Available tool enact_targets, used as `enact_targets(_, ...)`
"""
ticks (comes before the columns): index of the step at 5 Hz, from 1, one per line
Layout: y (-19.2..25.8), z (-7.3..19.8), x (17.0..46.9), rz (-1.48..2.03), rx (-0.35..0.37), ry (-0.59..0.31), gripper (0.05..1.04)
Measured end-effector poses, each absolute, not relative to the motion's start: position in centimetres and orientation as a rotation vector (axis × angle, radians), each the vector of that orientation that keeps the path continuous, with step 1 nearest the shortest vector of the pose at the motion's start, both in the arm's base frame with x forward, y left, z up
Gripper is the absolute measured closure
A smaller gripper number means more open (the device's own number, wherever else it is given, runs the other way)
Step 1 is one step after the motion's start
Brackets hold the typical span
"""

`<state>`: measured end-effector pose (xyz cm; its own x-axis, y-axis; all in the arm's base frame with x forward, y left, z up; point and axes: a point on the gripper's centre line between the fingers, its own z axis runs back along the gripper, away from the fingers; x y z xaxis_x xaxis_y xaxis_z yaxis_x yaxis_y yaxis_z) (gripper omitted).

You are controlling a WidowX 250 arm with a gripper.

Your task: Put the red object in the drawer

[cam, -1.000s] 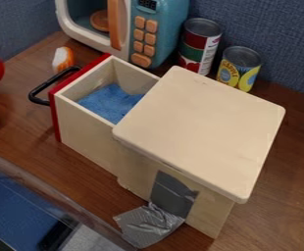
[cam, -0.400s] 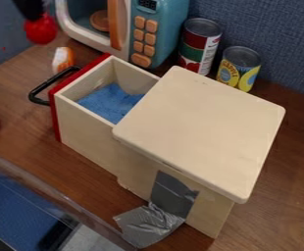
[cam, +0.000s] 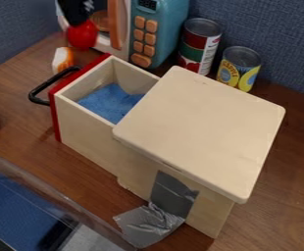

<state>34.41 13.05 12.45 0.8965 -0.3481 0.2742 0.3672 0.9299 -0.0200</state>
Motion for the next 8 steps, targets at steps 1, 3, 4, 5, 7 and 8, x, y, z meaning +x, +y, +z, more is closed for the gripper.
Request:
enact_targets(1, 11.1, 12.8, 33.8, -0.425, -0.061, -0.271, 1.035)
enact_targets(3, 7.1, 15.7, 32.2, -0.527, -0.066, -0.303, 1.035)
enact_targets(4, 6.3, 16.9, 31.5, -0.546, -0.057, -0.322, 1.035)
enact_targets(5, 5.7, 16.2, 30.9, -0.565, -0.075, -0.299, 1.035)
enact_targets(7, 5.4, 12.3, 29.7, -0.58, -0.113, -0.228, 1.035)
enact_targets(8, 5.3, 11.7, 29.5, -0.584, -0.126, -0.222, 1.033)
